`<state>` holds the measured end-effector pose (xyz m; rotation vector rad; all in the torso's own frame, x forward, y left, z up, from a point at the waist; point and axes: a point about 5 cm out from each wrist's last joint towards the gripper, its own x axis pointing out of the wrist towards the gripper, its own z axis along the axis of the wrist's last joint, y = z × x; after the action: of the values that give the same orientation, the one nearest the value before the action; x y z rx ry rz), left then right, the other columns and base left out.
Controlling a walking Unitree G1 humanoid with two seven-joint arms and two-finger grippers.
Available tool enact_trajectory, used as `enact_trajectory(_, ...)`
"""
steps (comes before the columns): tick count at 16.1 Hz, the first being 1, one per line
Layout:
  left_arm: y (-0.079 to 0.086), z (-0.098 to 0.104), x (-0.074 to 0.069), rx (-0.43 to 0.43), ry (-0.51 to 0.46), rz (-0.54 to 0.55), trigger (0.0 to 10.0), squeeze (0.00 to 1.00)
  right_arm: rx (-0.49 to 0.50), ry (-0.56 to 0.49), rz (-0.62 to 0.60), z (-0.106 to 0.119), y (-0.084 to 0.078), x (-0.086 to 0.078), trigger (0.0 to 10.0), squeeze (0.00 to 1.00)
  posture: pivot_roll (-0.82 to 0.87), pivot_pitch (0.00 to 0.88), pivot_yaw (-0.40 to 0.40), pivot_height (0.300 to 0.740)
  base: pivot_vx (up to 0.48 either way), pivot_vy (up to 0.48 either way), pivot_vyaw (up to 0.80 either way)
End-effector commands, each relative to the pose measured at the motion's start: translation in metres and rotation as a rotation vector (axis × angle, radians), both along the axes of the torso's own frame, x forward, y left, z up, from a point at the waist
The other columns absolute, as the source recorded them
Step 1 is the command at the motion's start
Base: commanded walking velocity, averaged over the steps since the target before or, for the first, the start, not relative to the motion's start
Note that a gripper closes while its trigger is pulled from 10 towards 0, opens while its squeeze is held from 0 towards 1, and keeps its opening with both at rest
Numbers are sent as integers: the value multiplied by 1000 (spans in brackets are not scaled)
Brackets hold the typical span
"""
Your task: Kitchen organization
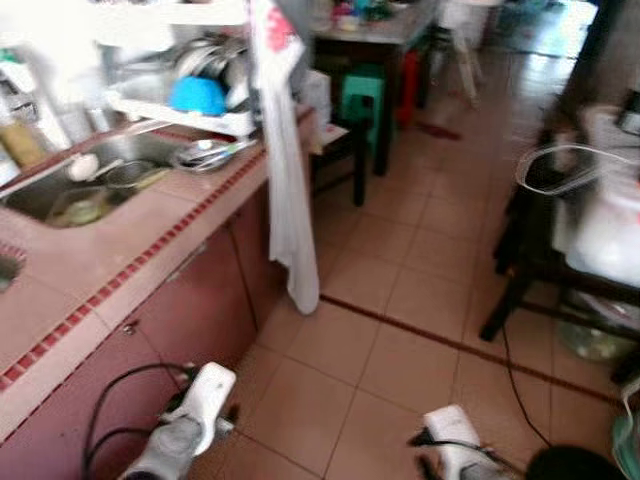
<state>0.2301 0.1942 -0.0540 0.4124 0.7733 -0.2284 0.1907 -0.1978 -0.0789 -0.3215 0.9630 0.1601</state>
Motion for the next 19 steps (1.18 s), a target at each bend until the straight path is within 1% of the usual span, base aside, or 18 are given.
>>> enact_trajectory(1,14,-1,-5,37,22,10,10000,0,35,-18,16,1,15,6,10000,0,41,4,48,740,349,0,0)
enact_trajectory(13,15,-1,-5,45,25,2,10000,0,36,-14,20,0,17,4,10000,0,39,7,56,740,480,0,0)
enact_trajectory(19,15,-1,-5,45,27,3,10000,0,35,-18,24,1,17,6,10000,0,39,6,56,740,480,0,0)
